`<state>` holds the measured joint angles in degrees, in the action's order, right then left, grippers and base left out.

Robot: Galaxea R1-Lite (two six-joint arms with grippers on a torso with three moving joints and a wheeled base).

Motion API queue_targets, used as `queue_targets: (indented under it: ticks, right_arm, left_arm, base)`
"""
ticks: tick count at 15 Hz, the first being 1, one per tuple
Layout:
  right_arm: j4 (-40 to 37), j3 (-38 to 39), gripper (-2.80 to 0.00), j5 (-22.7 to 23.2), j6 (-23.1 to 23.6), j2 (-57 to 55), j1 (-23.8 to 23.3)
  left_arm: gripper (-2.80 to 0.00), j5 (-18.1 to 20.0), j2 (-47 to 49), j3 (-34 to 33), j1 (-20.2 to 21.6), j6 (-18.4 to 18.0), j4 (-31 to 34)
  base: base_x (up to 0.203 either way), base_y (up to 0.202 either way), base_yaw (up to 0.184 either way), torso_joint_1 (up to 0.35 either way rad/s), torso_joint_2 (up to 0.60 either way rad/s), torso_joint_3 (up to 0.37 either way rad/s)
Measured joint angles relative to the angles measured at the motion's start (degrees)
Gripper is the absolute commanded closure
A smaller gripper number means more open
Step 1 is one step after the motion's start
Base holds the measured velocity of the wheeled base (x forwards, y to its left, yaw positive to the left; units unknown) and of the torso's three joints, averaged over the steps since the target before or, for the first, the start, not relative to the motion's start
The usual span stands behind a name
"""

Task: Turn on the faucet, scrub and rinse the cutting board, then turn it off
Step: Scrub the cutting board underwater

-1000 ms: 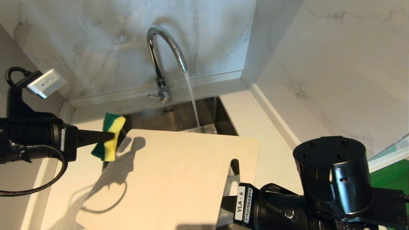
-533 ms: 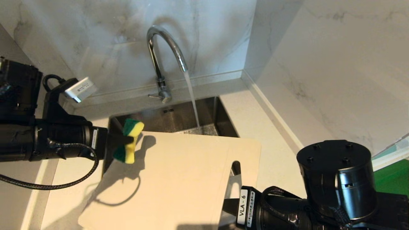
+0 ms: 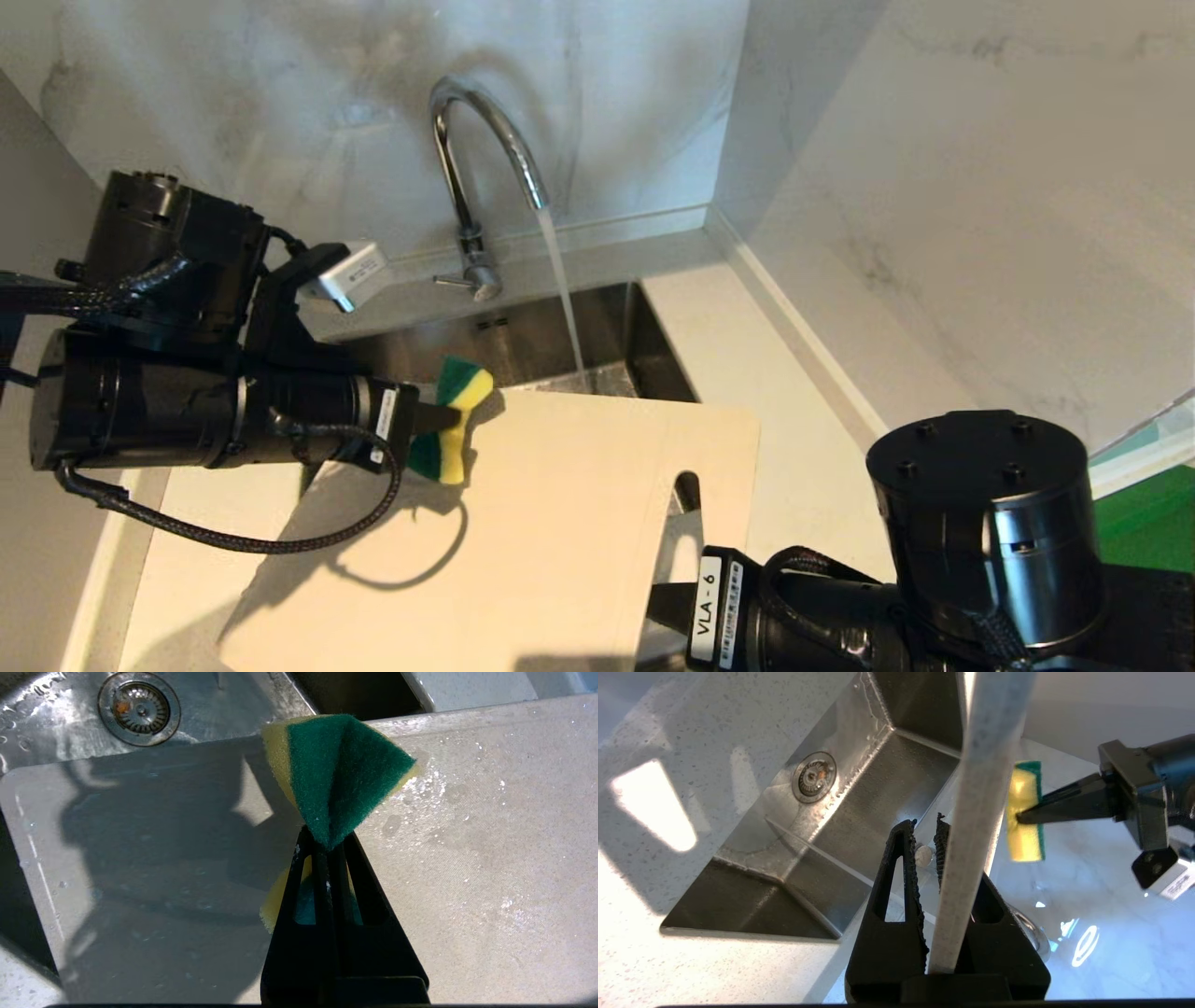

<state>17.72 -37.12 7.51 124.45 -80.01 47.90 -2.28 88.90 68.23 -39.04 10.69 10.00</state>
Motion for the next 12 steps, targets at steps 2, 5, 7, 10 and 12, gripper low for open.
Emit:
queue_targets:
  ticks: [2, 5, 7, 10, 12]
  right_arm:
    - [0.0, 0.0, 0.00, 0.0, 0.0, -0.1, 0.0]
    - [-0.1, 0.0, 0.00, 0.0, -0.1, -0.1, 0.0]
    - [-0.1, -0.1, 0.00, 0.0, -0.1, -0.2, 0.0]
    - [0.0, -0.2, 0.00, 0.0, -0.1, -0.3, 0.0]
    - [-0.1, -0.2, 0.00, 0.0, -0.2, -0.4, 0.0]
  left_arm:
    - [0.00, -0.1, 1.1, 0.6, -0.5, 0.0, 0.0]
    - [0.00, -0.1, 2.0, 0.8, -0.6, -0.1, 2.8]
    - [0.00, -0.1, 1.9, 0.8, -0.4, -0.2, 3.0]
    - [0.00, 0.5, 1.7, -0.6, 2.5, -0.4, 3.0]
    - [0.00, 0.8, 1.8, -2.6, 5.5, -0.5, 2.8]
  base:
    - [0.000, 0.000, 0.000, 0.000, 0.00, 0.000]
    - [0.000, 0.000, 0.000, 0.000, 0.00, 0.000]
    - [0.000, 0.000, 0.000, 0.000, 0.00, 0.000]
    - [0.000, 0.000, 0.000, 0.000, 0.00, 0.000]
    - [0.000, 0.000, 0.000, 0.000, 0.00, 0.000]
